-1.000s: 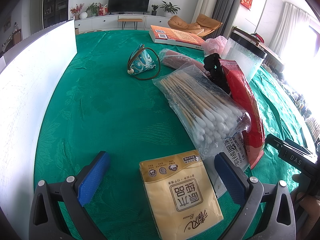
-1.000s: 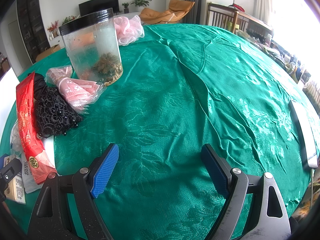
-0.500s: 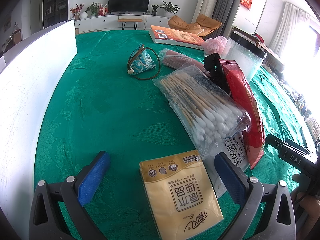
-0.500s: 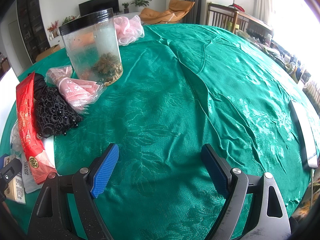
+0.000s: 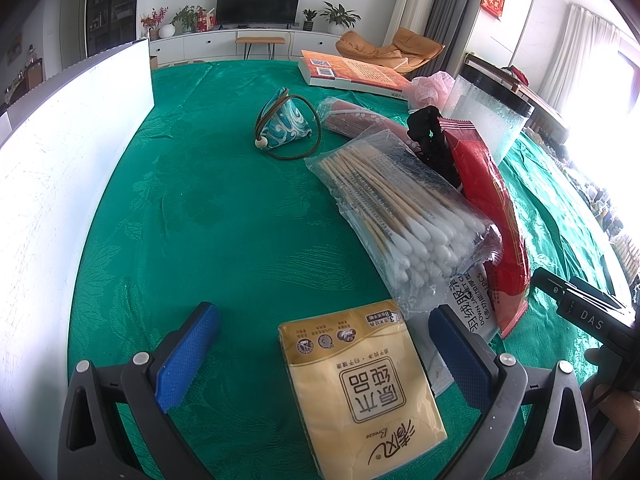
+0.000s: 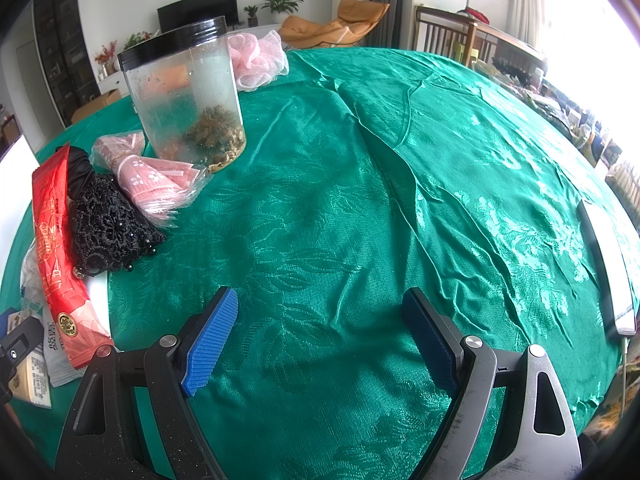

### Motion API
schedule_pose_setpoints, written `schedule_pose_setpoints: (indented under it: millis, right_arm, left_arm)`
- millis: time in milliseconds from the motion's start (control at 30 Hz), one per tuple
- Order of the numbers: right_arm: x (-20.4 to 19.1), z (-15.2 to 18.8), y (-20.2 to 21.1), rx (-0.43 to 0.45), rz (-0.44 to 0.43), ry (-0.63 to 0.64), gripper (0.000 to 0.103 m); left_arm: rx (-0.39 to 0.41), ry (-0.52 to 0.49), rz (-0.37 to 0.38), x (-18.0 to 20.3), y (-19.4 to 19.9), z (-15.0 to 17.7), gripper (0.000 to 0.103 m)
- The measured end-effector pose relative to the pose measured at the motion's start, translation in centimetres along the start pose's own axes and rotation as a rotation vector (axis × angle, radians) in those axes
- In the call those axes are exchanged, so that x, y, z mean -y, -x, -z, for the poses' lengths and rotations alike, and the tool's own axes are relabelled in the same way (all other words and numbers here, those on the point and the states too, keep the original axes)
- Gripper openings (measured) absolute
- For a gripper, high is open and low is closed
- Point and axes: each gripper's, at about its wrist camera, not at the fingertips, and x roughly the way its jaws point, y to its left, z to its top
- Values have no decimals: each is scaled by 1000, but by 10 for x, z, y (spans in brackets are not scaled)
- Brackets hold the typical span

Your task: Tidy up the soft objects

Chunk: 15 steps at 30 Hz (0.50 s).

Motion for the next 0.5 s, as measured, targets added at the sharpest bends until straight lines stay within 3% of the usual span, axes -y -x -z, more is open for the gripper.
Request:
schedule_pose_setpoints:
  millis: [300,367,500]
  right_arm:
    - [0,0,0,0,0,0,87]
    - [0,0,0,0,0,1,87]
    - [0,0,0,0,0,0,87]
  left_arm:
    - [-26,-1,1,1,1,-3,103]
    - [-41,49,36,-6,9,-8,103]
    - [29,165,108,-23,39,-30,103]
